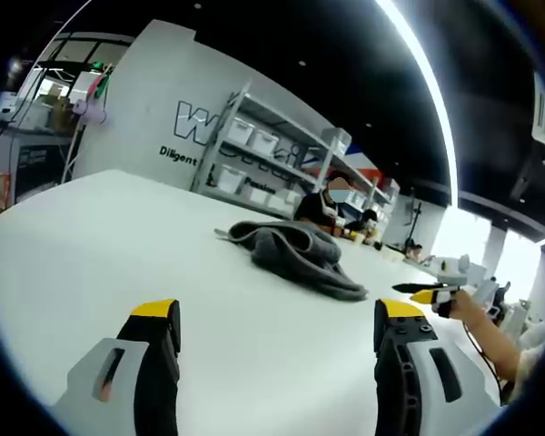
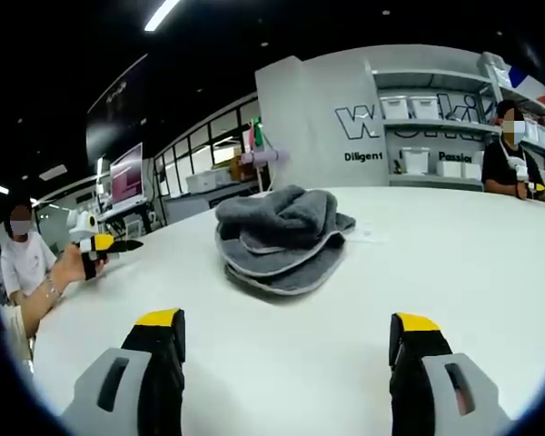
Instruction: Fold the towel on the table until its edges align and the towel forms a compact rectangular stack.
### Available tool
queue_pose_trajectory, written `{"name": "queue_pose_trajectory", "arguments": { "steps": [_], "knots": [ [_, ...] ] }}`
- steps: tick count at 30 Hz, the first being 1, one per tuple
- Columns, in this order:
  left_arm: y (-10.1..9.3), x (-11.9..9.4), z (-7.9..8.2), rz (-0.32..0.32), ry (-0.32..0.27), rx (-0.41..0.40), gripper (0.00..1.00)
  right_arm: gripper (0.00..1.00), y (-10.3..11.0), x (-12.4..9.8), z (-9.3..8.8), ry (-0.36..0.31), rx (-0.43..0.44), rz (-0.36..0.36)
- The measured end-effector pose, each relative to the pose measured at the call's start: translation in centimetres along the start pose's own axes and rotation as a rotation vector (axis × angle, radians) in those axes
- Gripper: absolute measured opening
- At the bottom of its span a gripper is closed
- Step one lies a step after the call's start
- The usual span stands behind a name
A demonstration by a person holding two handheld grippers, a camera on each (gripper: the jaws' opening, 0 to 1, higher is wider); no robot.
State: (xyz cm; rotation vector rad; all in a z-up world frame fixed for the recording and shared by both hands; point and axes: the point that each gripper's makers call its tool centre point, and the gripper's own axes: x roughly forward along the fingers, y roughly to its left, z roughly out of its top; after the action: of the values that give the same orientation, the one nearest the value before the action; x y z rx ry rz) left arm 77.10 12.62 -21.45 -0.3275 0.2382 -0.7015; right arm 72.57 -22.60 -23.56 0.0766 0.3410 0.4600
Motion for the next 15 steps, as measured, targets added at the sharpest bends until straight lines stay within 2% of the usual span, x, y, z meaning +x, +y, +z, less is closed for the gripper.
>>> {"name": "queue_pose_trajectory", "arguments": {
  "steps": [15],
  "knots": [
    [-0.1, 0.13, 0.08, -0.008, 0.008, 0.002, 0.86, 0.88, 0.85, 0.53, -0.5, 0.025, -0.047, 0.021]
  ]
}}
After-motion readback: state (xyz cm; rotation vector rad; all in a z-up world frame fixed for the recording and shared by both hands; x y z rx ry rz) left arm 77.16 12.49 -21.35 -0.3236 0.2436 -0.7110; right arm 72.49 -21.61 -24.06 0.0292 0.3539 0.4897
